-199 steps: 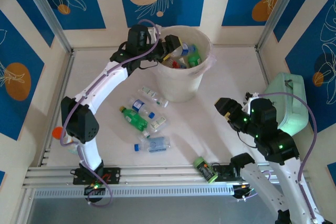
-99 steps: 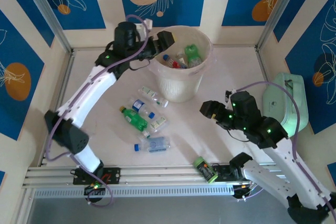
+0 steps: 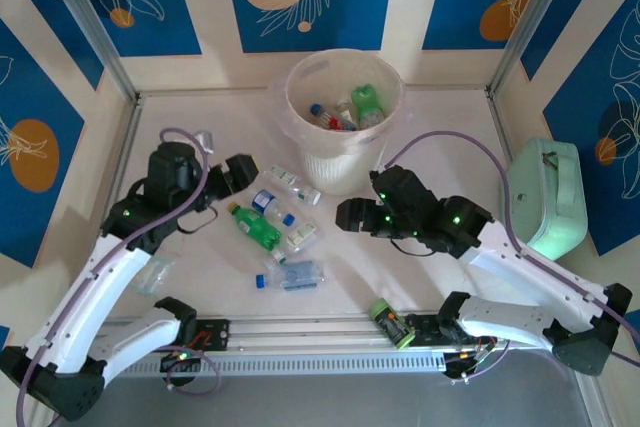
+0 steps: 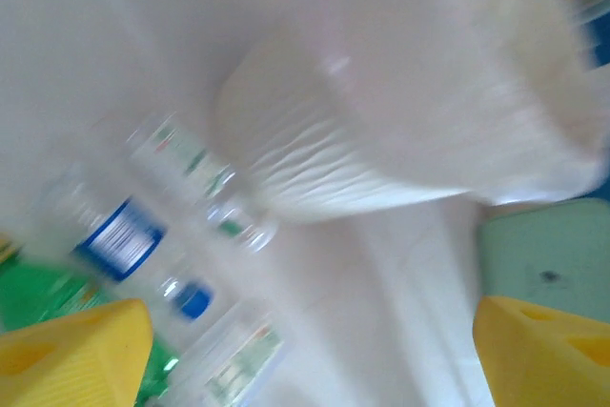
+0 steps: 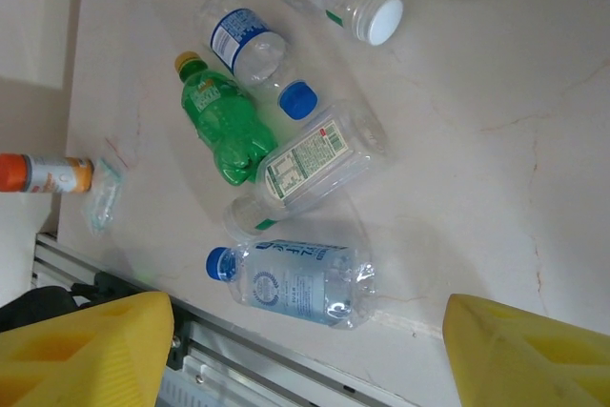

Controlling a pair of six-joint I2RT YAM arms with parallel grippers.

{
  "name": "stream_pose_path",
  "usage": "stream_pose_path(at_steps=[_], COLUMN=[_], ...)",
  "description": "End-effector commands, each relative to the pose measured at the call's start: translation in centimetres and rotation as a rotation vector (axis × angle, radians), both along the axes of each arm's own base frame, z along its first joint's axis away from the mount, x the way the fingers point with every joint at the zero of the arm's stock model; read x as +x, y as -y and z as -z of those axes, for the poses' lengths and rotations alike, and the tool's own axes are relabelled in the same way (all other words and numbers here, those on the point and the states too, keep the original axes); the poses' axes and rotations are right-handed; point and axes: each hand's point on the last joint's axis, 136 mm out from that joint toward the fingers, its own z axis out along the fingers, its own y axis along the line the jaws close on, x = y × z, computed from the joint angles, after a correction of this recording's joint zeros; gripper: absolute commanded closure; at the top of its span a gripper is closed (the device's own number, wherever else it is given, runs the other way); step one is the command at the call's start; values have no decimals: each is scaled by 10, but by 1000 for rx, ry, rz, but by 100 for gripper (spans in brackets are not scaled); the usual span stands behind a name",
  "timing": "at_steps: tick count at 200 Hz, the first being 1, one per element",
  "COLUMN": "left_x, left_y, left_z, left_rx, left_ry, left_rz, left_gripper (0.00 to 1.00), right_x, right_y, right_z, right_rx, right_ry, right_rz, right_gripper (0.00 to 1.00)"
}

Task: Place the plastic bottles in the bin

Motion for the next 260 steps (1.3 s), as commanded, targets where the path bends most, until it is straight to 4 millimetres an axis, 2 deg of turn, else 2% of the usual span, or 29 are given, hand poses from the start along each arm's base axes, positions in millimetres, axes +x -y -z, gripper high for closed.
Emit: stream_pose_path(at_steps=[1,17,50,92,120,183,260], left_x=[-18,-20,-15,-5,-4,7,6], left_y=[-19,-17,-17,-9,-14,-14,-19], left_z=[62,87,122,153,174,199,231], left_rx=[76,80,107,83,89,83,121], left_ry=[-184,-248,-335,-416,-481,-536,-622], left_rz=[-56,-64,-93,-109,-162,-225,-271], left_gripper=[16,17,18,20,22,24,24], right_x=[5,5,0,-4,-4,-5,-6], right_y=[-10,-15,-19,-20,-22,-29,-34], right_z=[-14,-12,-10,-7,-7,-2,2], right_rx=[9,6,-5,-15,-14,-24,-36], right_ry=[51,48,42,33,33,18,7], right_rz=[-20,-27,-37,-40,-43,-62,-75], right_gripper=[25,25,25,25,25,25,24])
